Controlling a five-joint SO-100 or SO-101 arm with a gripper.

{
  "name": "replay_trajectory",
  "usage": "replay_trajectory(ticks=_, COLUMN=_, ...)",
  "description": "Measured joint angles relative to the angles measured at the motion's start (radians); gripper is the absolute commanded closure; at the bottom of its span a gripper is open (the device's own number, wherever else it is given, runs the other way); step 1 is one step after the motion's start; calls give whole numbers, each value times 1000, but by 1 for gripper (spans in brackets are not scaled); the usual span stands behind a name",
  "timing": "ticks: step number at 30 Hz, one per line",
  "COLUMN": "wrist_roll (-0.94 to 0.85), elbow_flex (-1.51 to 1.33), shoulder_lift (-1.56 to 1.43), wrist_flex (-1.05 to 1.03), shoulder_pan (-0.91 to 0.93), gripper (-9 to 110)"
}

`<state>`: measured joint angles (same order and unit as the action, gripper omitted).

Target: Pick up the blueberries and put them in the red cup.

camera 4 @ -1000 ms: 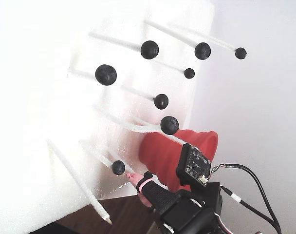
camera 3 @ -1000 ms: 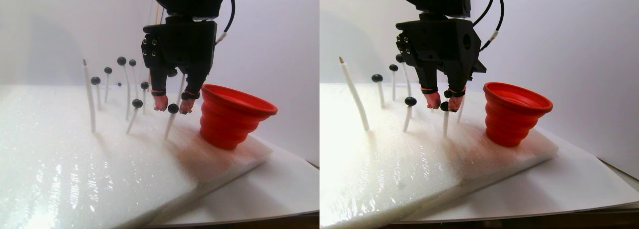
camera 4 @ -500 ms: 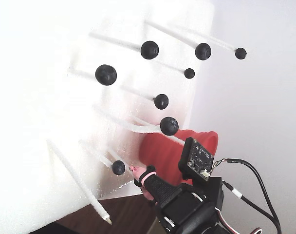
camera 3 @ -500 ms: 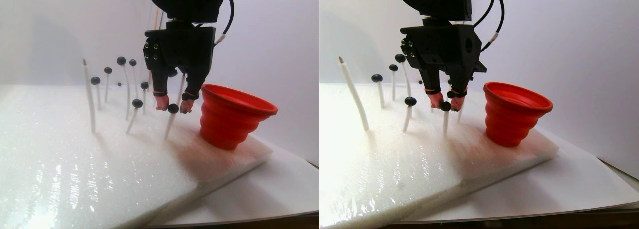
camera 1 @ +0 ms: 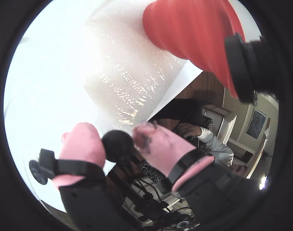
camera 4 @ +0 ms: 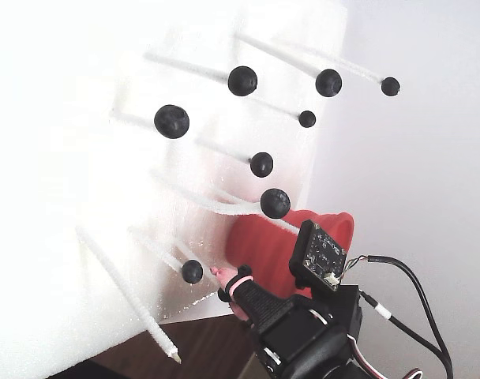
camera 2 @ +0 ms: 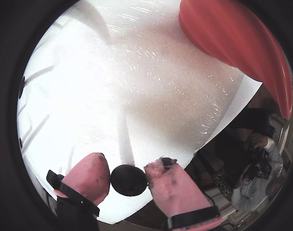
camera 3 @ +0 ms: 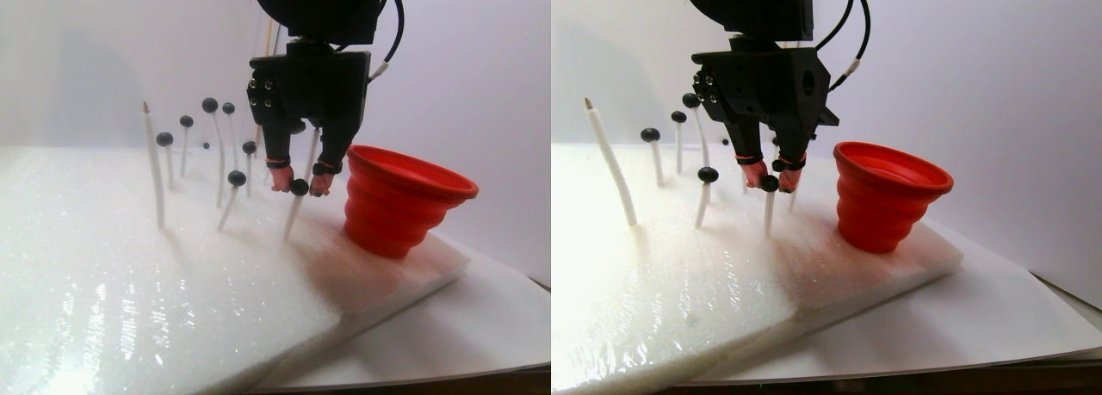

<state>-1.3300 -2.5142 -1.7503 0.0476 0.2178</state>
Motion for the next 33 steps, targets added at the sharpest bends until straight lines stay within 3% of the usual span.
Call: replay_trajectory(ticks=33, wrist_roll=32, elbow_flex=-37, shoulder_lift=-21, wrist_flex=-9, shoulder_pan=-14, gripper=91)
